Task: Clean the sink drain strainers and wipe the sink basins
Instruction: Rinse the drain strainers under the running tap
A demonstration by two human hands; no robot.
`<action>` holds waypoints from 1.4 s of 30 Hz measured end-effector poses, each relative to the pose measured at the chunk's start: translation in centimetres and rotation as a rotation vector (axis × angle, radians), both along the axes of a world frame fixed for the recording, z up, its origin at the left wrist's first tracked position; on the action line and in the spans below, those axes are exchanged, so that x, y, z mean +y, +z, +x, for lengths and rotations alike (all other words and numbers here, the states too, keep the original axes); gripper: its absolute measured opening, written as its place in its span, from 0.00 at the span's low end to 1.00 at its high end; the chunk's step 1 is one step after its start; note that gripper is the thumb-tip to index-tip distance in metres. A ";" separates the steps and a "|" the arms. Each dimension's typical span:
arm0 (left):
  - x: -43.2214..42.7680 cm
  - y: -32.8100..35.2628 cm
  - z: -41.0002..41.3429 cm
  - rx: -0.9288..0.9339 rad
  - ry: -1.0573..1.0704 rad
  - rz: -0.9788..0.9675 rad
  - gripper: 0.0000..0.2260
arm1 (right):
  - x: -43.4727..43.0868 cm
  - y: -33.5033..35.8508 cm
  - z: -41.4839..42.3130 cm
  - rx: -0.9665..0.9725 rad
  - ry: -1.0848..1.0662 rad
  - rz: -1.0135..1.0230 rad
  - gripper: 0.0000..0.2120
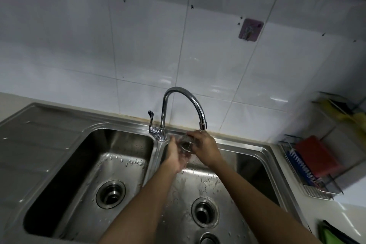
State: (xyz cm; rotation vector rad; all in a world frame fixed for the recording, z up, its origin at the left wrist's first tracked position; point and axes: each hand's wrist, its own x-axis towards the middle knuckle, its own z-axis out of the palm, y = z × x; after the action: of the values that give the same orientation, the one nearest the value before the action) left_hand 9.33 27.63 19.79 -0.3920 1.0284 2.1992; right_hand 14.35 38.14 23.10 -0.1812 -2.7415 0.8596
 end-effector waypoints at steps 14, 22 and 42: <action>3.2 3.9 2.4 0.625 -0.361 -0.497 0.19 | 4.0 1.1 3.2 -0.196 -0.346 -1.002 0.07; 1.5 3.1 3.3 0.761 -0.304 -0.591 0.13 | 2.4 0.3 4.0 -0.152 -0.381 -1.100 0.08; 0.1 3.3 2.4 0.794 -0.502 -0.835 0.09 | 3.0 2.0 3.4 0.107 -0.151 -0.282 0.20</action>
State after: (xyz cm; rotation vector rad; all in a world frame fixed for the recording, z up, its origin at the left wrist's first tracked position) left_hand 11.77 27.73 23.13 0.4152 2.1831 1.3653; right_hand 17.73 41.10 25.08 -0.3790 -2.4621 1.1717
